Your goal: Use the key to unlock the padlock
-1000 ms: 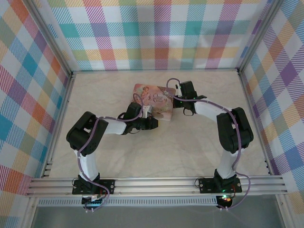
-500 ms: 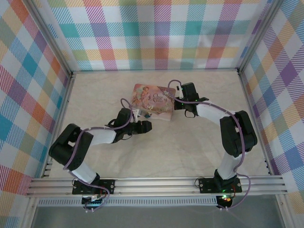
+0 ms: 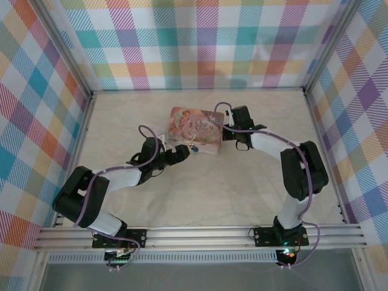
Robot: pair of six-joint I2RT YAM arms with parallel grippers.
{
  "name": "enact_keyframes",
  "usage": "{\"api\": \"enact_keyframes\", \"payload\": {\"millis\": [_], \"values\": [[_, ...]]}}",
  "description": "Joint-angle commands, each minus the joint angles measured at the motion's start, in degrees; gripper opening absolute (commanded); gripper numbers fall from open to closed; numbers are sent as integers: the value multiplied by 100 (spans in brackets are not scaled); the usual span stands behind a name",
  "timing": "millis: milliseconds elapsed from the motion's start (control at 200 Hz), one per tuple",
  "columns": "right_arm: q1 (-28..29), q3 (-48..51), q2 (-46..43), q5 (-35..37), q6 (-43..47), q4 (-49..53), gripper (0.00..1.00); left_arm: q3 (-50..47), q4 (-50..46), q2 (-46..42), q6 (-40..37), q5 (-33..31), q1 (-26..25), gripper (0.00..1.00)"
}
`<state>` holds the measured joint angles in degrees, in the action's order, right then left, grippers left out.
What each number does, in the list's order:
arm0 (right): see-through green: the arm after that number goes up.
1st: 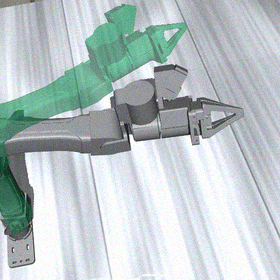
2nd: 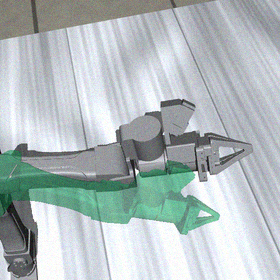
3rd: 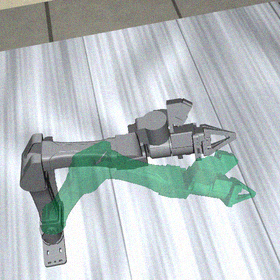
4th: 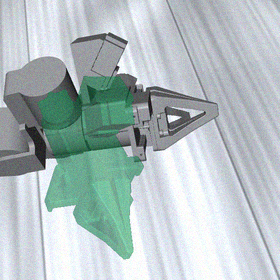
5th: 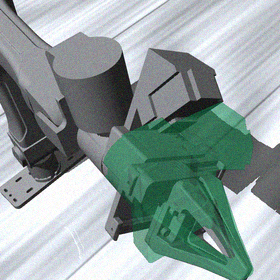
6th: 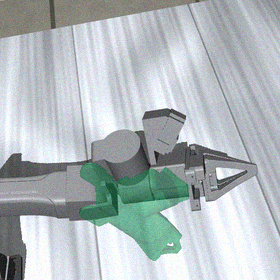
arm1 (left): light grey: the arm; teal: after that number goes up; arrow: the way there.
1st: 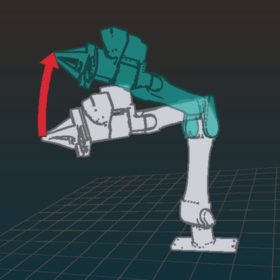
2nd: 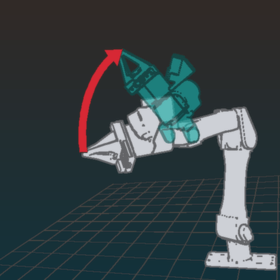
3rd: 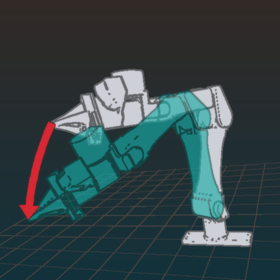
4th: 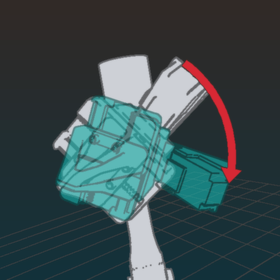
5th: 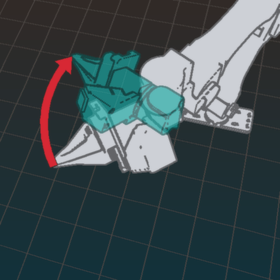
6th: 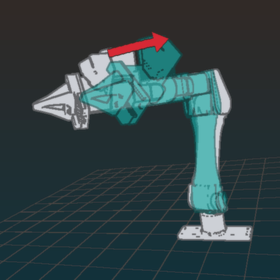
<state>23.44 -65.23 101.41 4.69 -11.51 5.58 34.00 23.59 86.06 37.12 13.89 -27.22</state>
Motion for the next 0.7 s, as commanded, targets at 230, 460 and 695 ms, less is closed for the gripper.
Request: {"api": "enact_keyframes", "payload": {"millis": [230,460,695], "values": [[29,-207,125,15,-18,-36,0,67,1680,973,-666,160,-53,98],[24,-328,194,-15,15,1,0,327,2405,1660,-824,26,-245,98],[28,-394,318,-50,9,18,0,614,3012,2278,-826,517,-362,90]]}}
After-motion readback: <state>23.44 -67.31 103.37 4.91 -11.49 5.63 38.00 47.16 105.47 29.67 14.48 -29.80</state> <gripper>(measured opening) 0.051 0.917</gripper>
